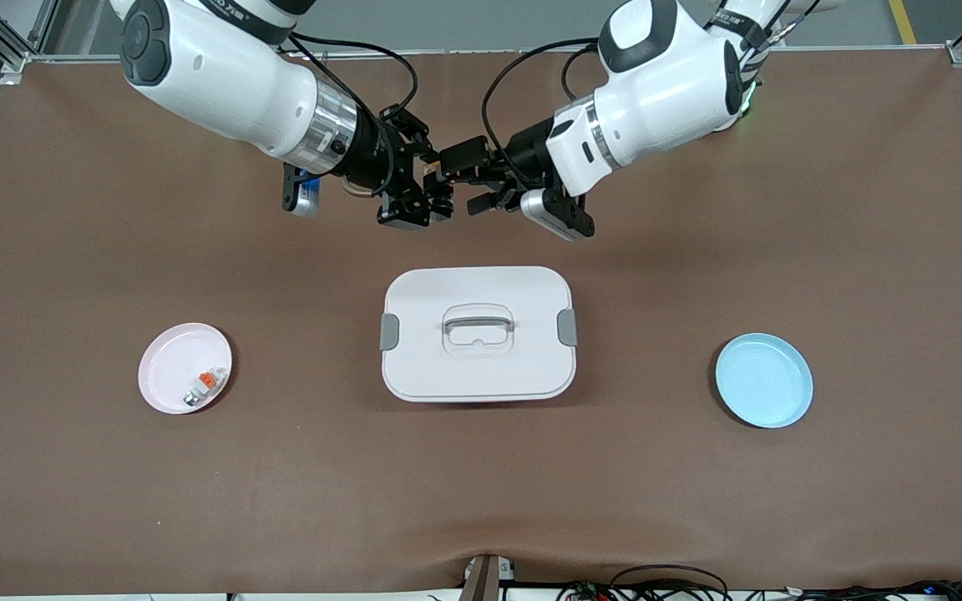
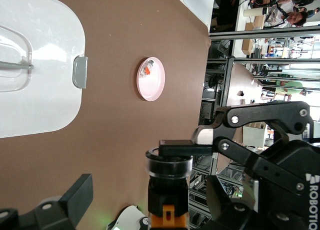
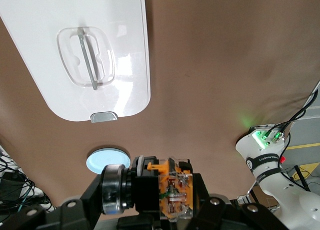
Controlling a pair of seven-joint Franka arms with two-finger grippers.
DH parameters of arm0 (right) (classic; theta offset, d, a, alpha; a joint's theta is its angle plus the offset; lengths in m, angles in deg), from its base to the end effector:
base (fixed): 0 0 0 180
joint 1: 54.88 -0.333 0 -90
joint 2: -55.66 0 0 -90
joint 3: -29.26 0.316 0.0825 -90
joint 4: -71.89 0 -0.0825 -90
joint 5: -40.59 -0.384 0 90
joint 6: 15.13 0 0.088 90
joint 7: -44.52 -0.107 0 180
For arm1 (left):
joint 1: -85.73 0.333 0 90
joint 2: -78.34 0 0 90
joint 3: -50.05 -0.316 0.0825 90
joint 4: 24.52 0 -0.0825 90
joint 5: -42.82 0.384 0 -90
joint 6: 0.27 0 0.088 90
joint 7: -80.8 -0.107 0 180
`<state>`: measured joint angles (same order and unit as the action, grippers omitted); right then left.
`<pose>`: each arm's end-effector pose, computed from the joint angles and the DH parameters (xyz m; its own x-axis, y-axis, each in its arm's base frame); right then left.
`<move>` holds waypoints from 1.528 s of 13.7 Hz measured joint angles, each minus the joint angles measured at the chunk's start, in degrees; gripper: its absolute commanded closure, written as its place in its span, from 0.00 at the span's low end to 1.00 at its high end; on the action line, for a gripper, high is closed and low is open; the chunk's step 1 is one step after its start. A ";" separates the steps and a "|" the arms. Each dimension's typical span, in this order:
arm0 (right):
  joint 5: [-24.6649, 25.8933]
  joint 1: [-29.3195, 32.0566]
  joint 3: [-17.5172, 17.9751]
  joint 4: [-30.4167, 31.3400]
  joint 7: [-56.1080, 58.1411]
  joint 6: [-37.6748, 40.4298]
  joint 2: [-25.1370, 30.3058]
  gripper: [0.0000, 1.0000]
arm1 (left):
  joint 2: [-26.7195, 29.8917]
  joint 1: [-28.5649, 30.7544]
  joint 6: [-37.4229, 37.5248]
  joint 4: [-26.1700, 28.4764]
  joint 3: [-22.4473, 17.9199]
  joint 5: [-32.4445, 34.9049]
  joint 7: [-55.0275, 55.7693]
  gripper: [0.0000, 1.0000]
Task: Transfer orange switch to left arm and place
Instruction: 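Close the left gripper on the switch held by the right gripper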
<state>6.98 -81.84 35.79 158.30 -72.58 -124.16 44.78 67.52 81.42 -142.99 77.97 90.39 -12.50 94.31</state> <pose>0.5164 0.3817 0.5876 -0.0656 -0.8180 -0.5715 -0.9918 -0.0097 0.1277 0.4830 -0.4298 0.5264 0.9920 0.1051 -0.0706 0.1160 -0.5316 0.8390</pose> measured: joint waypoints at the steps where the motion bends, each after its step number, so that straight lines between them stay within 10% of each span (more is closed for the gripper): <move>1: 0.00 0.00 0.00 0.00 0.00 -0.07 0.00 1.00 | 0.00 -0.10 0.00 -0.02 0.00 0.16 0.20 0.00; 11: 0.03 -0.91 0.03 0.21 -0.08 -0.32 -0.12 1.00 | 0.02 -0.67 -0.01 -0.13 0.08 0.53 0.47 0.85; 15: 0.05 -1.04 0.02 0.31 -0.08 -0.64 -0.28 1.00 | 0.01 -0.69 -0.03 -0.29 0.10 1.69 1.15 0.98; 16: 0.05 -1.05 0.03 0.32 -0.08 -0.67 -0.28 0.70 | 0.01 -0.69 -0.03 -0.29 0.10 1.73 1.16 0.98; 17: 0.05 -1.05 0.02 0.33 -0.08 -0.67 -0.29 0.01 | 0.01 -0.69 -0.03 -0.28 0.10 1.75 1.16 0.98; 21: 0.02 -1.03 -0.44 0.12 -0.64 -0.76 -0.23 0.00 | -0.02 -0.69 -0.02 0.83 0.08 2.60 1.16 0.98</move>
<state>7.00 -82.87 35.34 158.41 -73.21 -124.92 44.55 67.50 80.73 -143.01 78.80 90.48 -9.90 95.47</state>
